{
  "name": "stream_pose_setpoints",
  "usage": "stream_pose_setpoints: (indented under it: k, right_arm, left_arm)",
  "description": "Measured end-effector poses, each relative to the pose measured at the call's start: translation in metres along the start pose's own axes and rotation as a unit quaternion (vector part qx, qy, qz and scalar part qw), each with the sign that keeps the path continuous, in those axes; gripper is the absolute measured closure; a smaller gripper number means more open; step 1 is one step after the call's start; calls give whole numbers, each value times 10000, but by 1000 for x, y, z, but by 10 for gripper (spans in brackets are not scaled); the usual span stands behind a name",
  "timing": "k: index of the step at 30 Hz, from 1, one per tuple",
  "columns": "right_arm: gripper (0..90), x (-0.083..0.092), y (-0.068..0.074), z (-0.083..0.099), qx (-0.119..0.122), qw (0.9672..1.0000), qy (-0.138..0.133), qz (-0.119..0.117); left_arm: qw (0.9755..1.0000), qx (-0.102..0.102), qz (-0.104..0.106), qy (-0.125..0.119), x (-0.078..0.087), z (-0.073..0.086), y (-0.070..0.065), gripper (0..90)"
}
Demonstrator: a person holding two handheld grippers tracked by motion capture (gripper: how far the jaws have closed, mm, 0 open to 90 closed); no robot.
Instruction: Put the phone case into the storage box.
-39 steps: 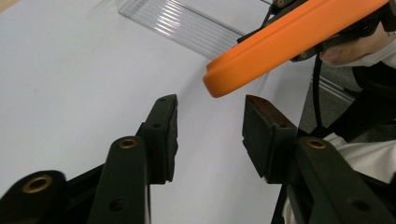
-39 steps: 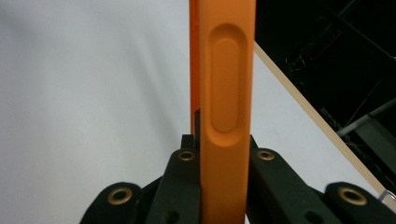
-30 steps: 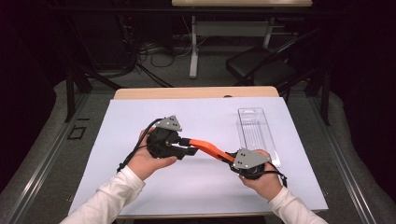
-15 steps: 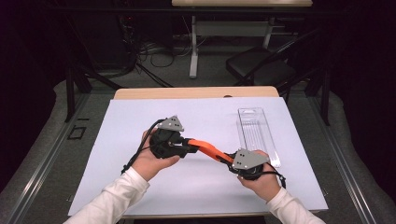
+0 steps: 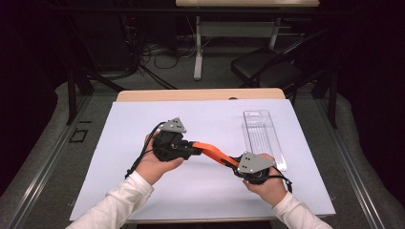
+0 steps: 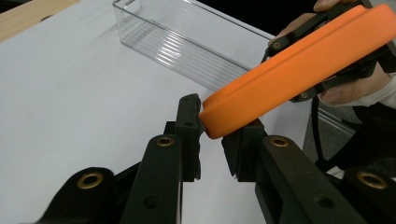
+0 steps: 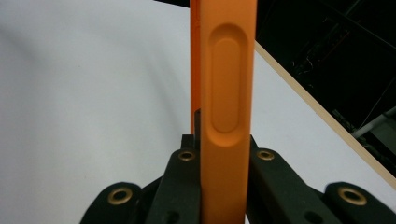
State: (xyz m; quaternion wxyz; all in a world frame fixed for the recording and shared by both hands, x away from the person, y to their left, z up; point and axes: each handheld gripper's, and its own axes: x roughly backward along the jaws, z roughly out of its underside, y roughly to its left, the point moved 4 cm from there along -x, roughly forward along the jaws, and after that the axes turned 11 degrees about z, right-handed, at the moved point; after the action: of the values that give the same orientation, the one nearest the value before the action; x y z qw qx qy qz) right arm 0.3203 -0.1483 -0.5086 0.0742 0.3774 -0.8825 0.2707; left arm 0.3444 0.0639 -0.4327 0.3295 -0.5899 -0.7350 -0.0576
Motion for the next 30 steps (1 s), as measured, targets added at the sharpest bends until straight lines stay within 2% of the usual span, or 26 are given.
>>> stream_pose_setpoints:
  k: [7,14,22,30]
  right_arm:
    - [874,0,-1,0,-21,10000,-16,5]
    - [873,0,-1,0,-32,10000,-23,16]
    - [873,0,-1,0,-14,10000,-10,26]
    - [872,0,-1,0,-5,10000,-11,26]
  left_arm:
    - [10000,9,-14,-77,-1,-1,-1,771]
    - [9997,118,-5,-213,-1,-1,-1,783]
    - [9995,223,18,-225,-1,0,-1,794]
    - [9994,237,-17,-251,-1,1,-1,803]
